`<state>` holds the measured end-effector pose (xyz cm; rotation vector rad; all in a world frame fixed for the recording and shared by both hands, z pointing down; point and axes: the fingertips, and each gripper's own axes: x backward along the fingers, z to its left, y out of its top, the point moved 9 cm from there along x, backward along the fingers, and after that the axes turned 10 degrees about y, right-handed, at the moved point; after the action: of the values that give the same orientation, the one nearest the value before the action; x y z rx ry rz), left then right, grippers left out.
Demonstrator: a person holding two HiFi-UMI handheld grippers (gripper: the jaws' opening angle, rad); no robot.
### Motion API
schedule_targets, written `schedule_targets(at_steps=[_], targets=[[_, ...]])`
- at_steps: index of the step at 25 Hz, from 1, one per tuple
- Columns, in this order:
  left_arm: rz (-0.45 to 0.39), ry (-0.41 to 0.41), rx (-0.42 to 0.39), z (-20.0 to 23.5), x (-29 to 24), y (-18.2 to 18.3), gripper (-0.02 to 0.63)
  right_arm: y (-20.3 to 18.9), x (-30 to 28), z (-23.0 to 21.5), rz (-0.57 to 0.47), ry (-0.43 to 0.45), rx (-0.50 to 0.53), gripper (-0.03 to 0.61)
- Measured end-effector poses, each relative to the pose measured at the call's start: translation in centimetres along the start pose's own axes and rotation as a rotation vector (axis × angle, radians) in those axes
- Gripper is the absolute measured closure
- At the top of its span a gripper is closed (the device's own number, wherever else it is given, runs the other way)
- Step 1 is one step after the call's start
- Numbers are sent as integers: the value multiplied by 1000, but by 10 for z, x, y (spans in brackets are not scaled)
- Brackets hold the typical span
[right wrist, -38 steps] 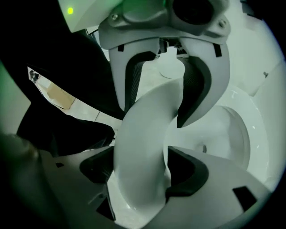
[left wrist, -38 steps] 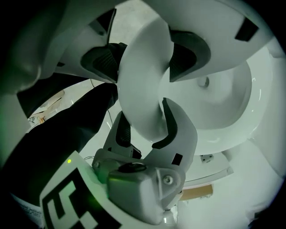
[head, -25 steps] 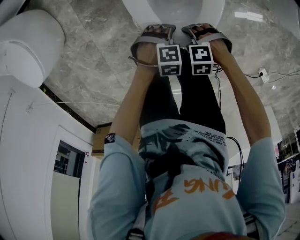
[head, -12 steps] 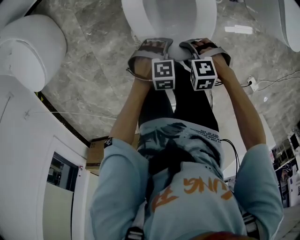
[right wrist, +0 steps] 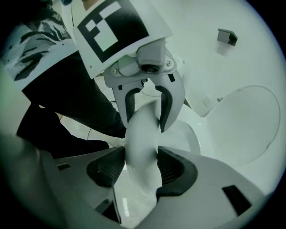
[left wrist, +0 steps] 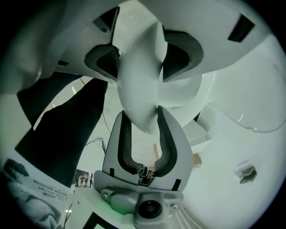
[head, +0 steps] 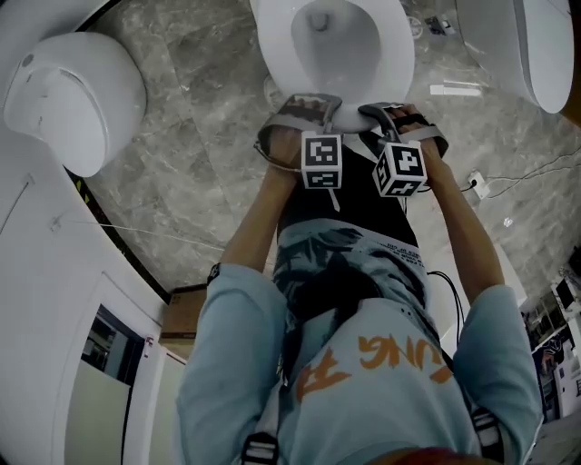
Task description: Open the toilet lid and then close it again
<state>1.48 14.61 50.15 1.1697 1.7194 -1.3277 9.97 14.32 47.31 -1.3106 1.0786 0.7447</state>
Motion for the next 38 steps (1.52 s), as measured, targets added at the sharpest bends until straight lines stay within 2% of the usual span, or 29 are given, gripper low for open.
schedule_targets(at_steps=[8,15,17,22,26,32,34,38], targets=[[-31,102,15,31,48,15,362,16,56,-5,-28,-170,-20,370],[-112,210,185,75,96,22,382,32,113,-21,-69,-342,-19,394],[-123,239,212,91,109,26,383,37,129,-29,-84,-388,-27,404],[-157,312,201,134,136,36,404,45,167,-55,-109,-511,-29,439],[-194,355,209,161,154,37,456,55,190,-75,-113,-593,-69,446],[-238,405,216,222,171,34,480,70,220,-125,-93,-720,-127,462],[-239,411,199,242,175,33,491,75,228,-142,-83,-753,-155,465],[-269,370,191,285,180,25,494,85,238,-181,-70,-805,-210,462]])
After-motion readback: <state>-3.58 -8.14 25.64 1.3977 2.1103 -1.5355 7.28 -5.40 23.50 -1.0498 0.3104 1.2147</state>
